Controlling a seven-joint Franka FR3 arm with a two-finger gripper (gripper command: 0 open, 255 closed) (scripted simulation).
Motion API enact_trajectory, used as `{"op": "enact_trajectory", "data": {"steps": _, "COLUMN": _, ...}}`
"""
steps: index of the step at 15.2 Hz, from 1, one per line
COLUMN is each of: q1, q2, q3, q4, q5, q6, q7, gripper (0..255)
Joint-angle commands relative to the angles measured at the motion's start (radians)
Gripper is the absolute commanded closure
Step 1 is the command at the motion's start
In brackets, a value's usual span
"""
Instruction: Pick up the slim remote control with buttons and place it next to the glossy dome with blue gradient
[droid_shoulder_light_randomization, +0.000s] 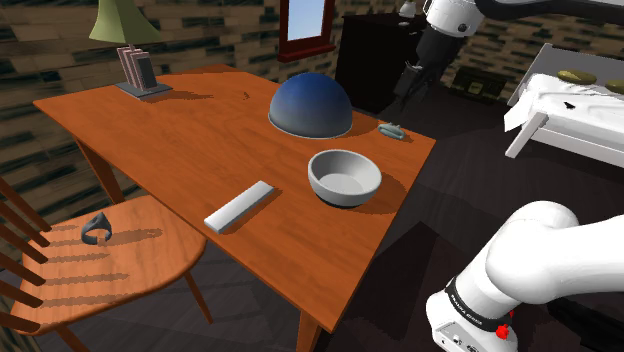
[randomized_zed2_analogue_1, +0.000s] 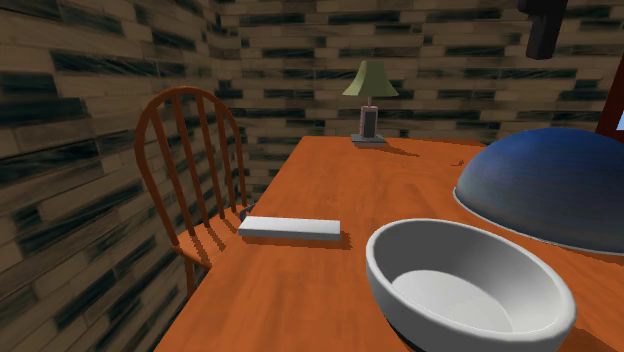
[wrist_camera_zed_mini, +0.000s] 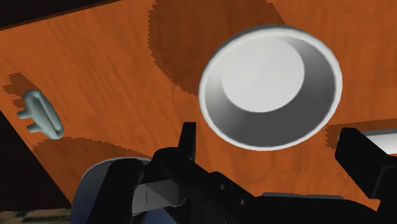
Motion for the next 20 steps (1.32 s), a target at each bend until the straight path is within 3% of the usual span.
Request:
{"op": "enact_trajectory", "data": {"steps": 1, "q1": 0.000, "q2": 0.000, "q3": 0.000, "q4": 0.000, "q5": 0.000, "q6": 0.000, "q7": 0.000, "gripper": 0}}
{"op": "enact_trajectory", "data": {"steps": 10, "q1": -0.026, "q2": 0.067, "q3": 0.227, "q4": -0.099, "q5": 0.133, "q6": 0.124, "q7": 0.422, "gripper": 0}}
{"op": "enact_trajectory", "data": {"steps": 20, "q1": -0.089, "q2": 0.329, "q3": 0.486, "q4": -0.036, "q5": 0.208, "q6": 0.297, "q7": 0.896, "gripper": 0}}
